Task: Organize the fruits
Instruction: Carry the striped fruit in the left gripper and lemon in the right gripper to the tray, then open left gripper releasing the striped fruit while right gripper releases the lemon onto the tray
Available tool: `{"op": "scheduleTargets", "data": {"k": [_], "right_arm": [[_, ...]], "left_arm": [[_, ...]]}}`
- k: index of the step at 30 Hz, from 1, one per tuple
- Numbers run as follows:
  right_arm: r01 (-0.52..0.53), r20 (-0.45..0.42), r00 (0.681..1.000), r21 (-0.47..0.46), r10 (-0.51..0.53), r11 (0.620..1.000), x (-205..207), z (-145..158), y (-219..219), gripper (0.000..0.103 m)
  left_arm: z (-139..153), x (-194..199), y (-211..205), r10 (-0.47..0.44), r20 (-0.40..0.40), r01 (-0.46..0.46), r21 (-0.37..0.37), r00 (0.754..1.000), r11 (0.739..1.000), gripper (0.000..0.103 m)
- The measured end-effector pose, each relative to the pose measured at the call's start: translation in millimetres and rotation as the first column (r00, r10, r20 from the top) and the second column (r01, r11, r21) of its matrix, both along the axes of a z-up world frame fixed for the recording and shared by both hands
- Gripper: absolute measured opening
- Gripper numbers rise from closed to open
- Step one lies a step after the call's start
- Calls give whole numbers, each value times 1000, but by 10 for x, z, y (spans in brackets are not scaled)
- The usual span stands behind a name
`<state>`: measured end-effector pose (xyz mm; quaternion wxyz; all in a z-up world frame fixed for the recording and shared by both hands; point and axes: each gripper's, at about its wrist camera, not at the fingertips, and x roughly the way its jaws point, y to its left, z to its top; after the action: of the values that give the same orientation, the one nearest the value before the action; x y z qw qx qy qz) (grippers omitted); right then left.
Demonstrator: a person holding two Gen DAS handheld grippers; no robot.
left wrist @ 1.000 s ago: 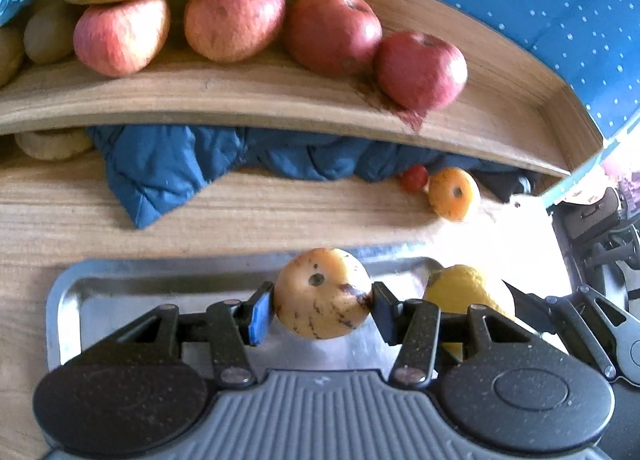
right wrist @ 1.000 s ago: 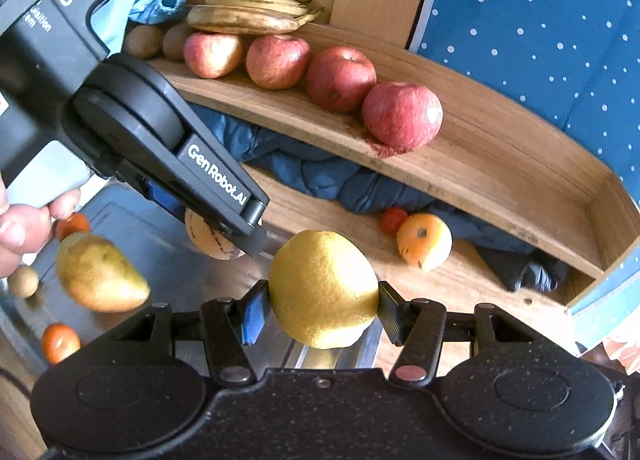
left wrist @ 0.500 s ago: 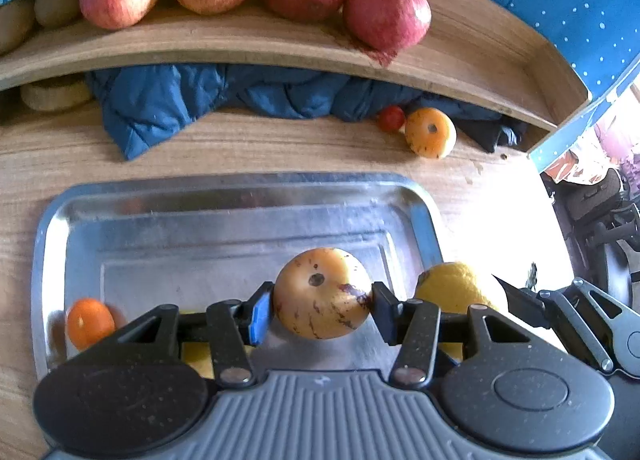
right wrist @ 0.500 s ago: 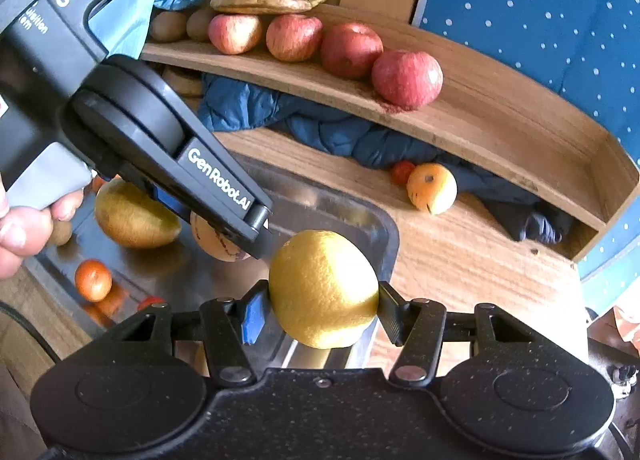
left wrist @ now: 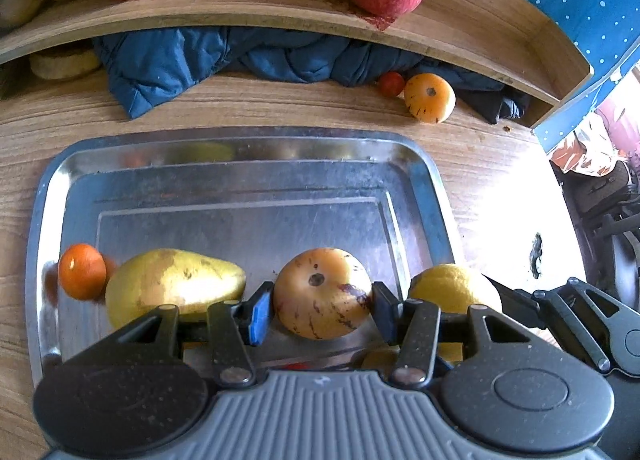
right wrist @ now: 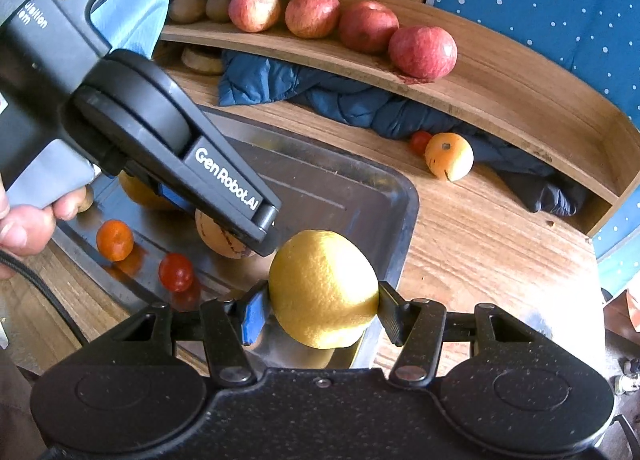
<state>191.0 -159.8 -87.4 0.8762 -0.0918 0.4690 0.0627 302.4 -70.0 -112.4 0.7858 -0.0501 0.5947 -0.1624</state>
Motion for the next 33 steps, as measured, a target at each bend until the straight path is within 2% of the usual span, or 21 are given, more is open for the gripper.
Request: {"op": "scheduleTargets", "data": {"k": [24, 33], "right_arm": [[-3, -28, 1000, 11, 3, 1000, -73, -37, 18, 59], [2, -16, 1000, 23, -2, 1000, -203, -13, 10, 63]], "left_arm": [[50, -125, -23, 14, 12, -14, 28, 1000, 1000, 56], [102, -245, 3, 38, 29, -39, 31, 999, 999, 55]]}}
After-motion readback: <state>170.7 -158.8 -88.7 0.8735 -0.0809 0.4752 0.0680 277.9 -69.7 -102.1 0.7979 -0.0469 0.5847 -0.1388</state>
